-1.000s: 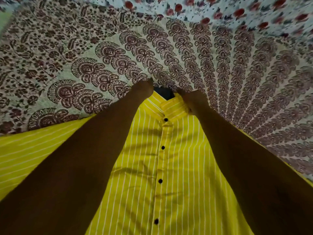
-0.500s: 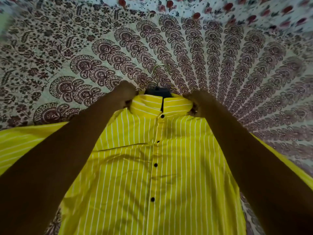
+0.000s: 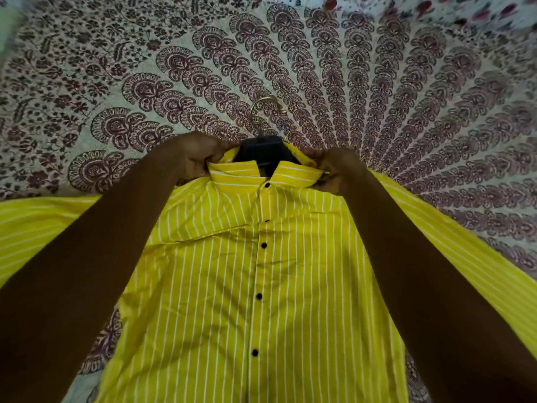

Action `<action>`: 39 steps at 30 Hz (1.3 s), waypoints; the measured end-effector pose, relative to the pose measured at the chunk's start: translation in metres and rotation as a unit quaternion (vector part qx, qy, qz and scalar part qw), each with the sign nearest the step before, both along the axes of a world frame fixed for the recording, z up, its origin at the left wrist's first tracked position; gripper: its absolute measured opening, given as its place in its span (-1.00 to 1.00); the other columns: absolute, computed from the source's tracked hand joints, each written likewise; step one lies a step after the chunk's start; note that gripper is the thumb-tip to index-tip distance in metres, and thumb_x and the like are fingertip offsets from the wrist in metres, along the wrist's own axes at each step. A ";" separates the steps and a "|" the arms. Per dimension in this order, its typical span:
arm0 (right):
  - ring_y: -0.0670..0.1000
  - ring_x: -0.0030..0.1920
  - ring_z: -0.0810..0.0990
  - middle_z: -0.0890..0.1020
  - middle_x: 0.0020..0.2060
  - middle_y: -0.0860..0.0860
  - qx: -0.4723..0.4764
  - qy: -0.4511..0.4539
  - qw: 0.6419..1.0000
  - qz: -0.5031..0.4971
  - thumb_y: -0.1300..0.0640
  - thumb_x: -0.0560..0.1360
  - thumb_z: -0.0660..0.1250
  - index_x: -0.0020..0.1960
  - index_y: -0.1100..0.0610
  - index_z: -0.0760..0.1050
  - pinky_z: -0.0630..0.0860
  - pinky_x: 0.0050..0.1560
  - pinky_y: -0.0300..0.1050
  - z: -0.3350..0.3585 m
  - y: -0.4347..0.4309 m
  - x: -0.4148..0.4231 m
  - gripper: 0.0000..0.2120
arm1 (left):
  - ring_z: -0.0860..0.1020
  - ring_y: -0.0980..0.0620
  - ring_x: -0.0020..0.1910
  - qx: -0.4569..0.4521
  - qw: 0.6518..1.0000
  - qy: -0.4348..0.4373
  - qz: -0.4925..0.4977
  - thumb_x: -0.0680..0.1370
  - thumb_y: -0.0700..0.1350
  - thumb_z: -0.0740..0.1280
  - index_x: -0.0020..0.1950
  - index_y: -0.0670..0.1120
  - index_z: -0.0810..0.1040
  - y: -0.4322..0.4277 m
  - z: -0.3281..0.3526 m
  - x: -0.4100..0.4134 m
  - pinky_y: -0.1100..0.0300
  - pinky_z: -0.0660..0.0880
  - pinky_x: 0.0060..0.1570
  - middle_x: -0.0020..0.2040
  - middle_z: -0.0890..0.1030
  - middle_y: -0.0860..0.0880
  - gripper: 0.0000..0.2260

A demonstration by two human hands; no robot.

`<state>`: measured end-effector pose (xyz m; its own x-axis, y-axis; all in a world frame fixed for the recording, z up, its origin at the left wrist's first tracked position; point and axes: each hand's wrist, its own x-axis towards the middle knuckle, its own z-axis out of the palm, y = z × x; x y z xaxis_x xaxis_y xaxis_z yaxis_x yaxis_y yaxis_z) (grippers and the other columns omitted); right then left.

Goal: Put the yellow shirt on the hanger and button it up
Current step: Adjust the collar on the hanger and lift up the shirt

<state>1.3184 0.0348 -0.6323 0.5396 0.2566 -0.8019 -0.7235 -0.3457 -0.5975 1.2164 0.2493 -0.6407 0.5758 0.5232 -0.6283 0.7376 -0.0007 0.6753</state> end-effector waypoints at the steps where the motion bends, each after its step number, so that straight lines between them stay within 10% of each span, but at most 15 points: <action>1: 0.00 -0.36 0.45 0.53 -0.41 0.04 0.008 -0.005 1.000 -0.010 0.27 0.59 -0.06 -0.22 0.09 0.46 0.42 -0.34 -0.20 0.001 -0.001 -0.003 -0.62 | 0.56 0.00 -0.19 -0.008 1.000 -0.004 -0.007 0.48 -0.23 0.30 -0.16 -0.03 0.53 -0.001 0.001 -0.004 0.04 0.54 -0.01 -0.15 0.59 -0.05 -0.89; 7: -0.06 -0.57 0.48 0.56 -0.35 0.05 0.030 -0.045 0.997 -0.060 0.23 0.53 0.20 -0.06 0.11 0.55 0.38 -0.56 -0.35 -0.007 -0.007 -0.023 -0.84 | 0.47 0.10 -0.39 0.014 1.000 -0.027 -0.005 0.48 -0.32 0.26 -0.25 0.01 0.43 -0.035 0.012 -0.035 0.32 0.43 -0.42 -0.33 0.47 0.00 -0.76; 11: -0.05 -0.43 0.48 0.51 -0.31 0.05 0.026 -0.073 0.997 -0.016 0.30 0.50 0.15 0.01 0.08 0.54 0.39 -0.36 -0.29 0.000 -0.013 -0.030 -0.76 | 0.37 0.18 -0.61 0.044 0.992 -0.088 0.077 0.43 -0.34 0.29 -0.27 0.03 0.41 -0.050 0.010 -0.048 0.39 0.34 -0.62 -0.40 0.40 -0.04 -0.74; 26: -0.09 -0.46 0.49 0.49 -0.47 -0.03 0.203 -0.004 0.960 -0.194 0.50 0.49 0.04 -0.14 0.04 0.36 0.43 -0.26 -0.20 0.000 -0.046 -0.088 -0.63 | 0.52 0.07 -0.26 -0.289 0.895 -0.224 0.255 0.15 -0.47 0.02 -0.08 0.04 0.48 -0.089 0.016 -0.105 0.28 0.47 -0.33 -0.22 0.60 0.02 -0.44; 29: -0.04 -0.38 0.48 0.47 -0.49 -0.03 0.210 0.002 0.960 -0.183 0.52 0.44 -0.03 -0.23 0.05 0.31 0.43 -0.18 -0.14 0.006 -0.049 -0.097 -0.61 | 0.55 0.20 -0.39 -0.217 0.937 -0.222 0.159 0.42 -0.43 0.02 -0.02 0.02 0.52 -0.102 0.026 -0.105 0.36 0.46 -0.37 -0.33 0.62 0.13 -0.55; 32: -0.05 -0.41 0.52 0.50 -0.54 -0.04 0.240 0.015 0.947 -0.212 0.44 0.49 0.05 -0.19 0.08 0.36 0.48 -0.22 -0.13 0.003 -0.050 -0.110 -0.70 | 0.51 0.38 -0.38 0.054 0.974 -0.217 0.029 0.54 -0.10 0.27 0.08 -0.05 0.58 -0.105 0.028 -0.095 0.45 0.41 -0.38 -0.24 0.59 0.10 -0.84; 36: -0.05 -0.23 0.58 0.61 -0.34 -0.05 0.182 -0.008 0.977 -0.107 0.20 0.49 0.34 -0.15 0.09 0.42 0.54 -0.08 -0.10 -0.011 -0.046 -0.125 -0.89 | 0.57 -0.05 -0.02 0.276 0.943 -0.177 -0.052 0.41 0.14 0.40 0.06 -0.08 0.59 -0.088 0.009 -0.083 0.18 0.37 -0.16 0.00 0.63 -0.11 -0.64; 39: -0.08 -0.35 0.56 0.55 -0.43 -0.01 0.190 -0.025 0.977 -0.090 0.39 0.46 0.32 -0.31 0.13 0.36 0.56 -0.21 -0.19 -0.029 -0.031 -0.131 -0.73 | 0.55 -0.15 -0.02 0.311 0.932 -0.182 -0.049 0.45 0.12 0.37 0.04 -0.10 0.59 -0.081 0.000 -0.072 0.11 0.36 -0.20 -0.02 0.62 -0.18 -0.67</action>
<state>1.1870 0.0042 -0.6616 0.6389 0.4279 -0.6392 -0.7191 0.0370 -0.6940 1.1446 0.1681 -0.6405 0.7555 0.6547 0.0246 0.4358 -0.5302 0.7273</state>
